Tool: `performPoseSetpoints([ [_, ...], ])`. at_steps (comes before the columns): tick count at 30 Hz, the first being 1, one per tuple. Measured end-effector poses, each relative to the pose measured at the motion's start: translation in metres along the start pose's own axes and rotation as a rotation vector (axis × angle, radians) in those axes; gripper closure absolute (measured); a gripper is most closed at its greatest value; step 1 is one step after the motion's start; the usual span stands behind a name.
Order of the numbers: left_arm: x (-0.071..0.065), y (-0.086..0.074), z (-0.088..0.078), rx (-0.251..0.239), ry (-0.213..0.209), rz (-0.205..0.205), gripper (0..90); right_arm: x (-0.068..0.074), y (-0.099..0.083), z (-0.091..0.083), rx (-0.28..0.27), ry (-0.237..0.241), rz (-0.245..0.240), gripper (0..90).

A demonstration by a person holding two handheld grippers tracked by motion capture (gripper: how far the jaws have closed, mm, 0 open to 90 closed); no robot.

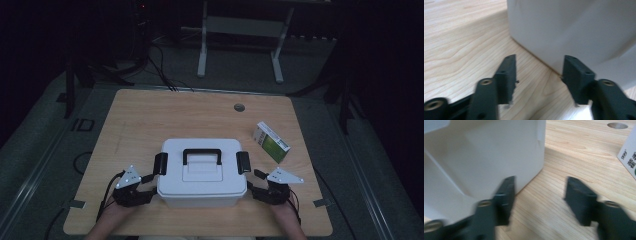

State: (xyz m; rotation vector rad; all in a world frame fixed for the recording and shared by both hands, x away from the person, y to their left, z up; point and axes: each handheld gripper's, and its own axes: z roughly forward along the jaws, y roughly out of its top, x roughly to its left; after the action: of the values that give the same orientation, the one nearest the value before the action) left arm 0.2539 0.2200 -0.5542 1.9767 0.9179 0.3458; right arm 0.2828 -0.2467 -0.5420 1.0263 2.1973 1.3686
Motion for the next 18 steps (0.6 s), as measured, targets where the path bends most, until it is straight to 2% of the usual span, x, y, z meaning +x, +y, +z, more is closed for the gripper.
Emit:
performPoseSetpoints([
  [2, 0.003, -0.001, -0.001, 0.014, -0.002, 0.0, 34.5, -0.004, -0.002, -0.001, 0.014, 0.024, -0.001, 16.7],
  [3, 0.004, -0.002, -0.002, 0.019, -0.017, 0.0, 31.4, -0.005, -0.003, -0.001, 0.015, 0.01, -0.005, 15.9],
  [5, 0.007, -0.004, -0.004, 0.029, -0.032, -0.001, 27.6, -0.008, -0.005, -0.003, 0.011, 0.035, 0.01, 13.7],
  [7, 0.009, -0.005, -0.007, 0.032, -0.044, 0.004, 27.5, -0.009, -0.007, -0.005, 0.017, 0.015, -0.001, 13.2],
  [9, 0.011, -0.005, -0.011, 0.036, -0.059, 0.002, 24.1, -0.012, -0.009, -0.007, 0.01, 0.036, -0.008, 13.0],
  [11, 0.013, -0.005, -0.012, 0.043, -0.064, 0.002, 21.1, -0.013, -0.01, -0.009, 0.006, 0.036, -0.011, 13.1],
  [12, 0.016, -0.005, -0.016, 0.073, -0.094, -0.006, 18.1, -0.014, -0.011, -0.011, 0.026, 0.025, -0.021, 13.3],
  [14, 0.017, -0.005, -0.017, 0.076, -0.082, 0.003, 18.2, -0.016, -0.012, -0.013, 0.03, 0.029, -0.027, 13.4],
  [18, 0.018, -0.004, -0.023, 0.1, -0.103, 0.007, 18.3, -0.016, -0.016, -0.015, 0.039, 0.04, -0.026, 13.4],
])
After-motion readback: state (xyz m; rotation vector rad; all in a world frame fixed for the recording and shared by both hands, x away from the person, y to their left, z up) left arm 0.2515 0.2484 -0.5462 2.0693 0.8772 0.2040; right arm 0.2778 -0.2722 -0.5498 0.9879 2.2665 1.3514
